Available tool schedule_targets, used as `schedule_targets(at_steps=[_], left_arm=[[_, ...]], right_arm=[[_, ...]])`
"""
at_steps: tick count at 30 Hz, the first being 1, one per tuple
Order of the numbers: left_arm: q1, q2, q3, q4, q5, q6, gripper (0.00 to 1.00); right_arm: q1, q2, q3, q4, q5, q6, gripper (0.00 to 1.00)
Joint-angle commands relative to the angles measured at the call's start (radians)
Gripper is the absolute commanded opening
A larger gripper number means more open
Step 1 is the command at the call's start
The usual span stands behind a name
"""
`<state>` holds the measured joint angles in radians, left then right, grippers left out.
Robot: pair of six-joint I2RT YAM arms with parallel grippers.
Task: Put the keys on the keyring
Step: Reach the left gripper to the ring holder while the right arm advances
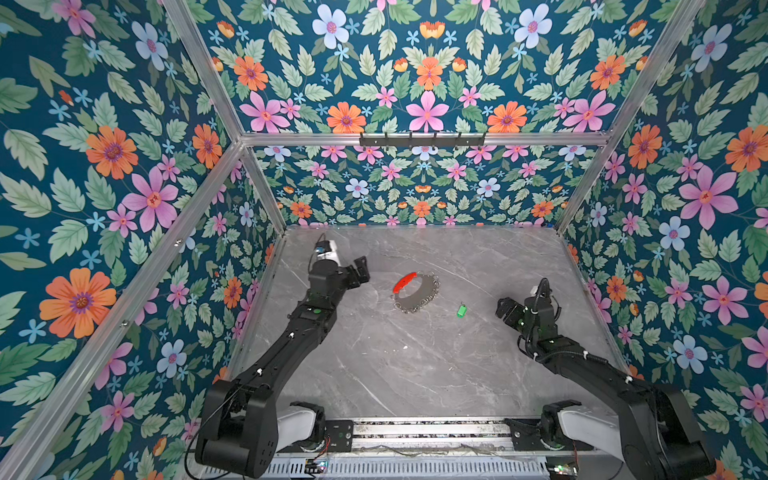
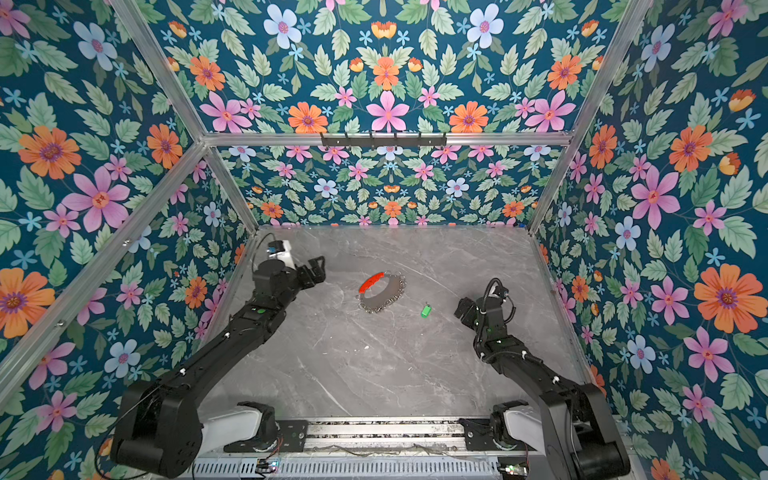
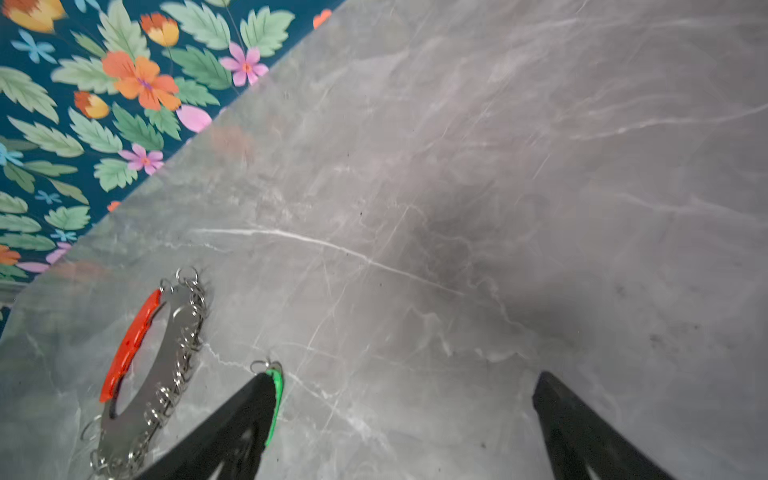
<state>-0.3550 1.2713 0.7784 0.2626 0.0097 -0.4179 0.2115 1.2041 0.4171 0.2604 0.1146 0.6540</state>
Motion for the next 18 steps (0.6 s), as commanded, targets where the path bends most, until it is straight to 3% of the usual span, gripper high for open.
schedule_targets(at_steps=[1,6,10,18], left_arm=[[-0.096,0.104,0.072,0.001,-0.007,0.106,0.94],[-0.197,0.323,0.267,-0.096,0.012,0.175,0.79],[-0.241,0.417,0.306,-0.088,0.004,0.223,0.73],[-0.254,0.637,0.497,-0.155,0.063,0.310,0.54]], right_arm=[[0.060,0.059,0.077,0.063,-0.080,-0.020,0.96],[0.097,0.082,0.122,0.021,-0.056,-0.046,0.95],[0.098,0.041,0.097,0.054,-0.069,-0.057,0.87],[0.098,0.014,0.080,0.057,-0.033,-0.085,0.50]])
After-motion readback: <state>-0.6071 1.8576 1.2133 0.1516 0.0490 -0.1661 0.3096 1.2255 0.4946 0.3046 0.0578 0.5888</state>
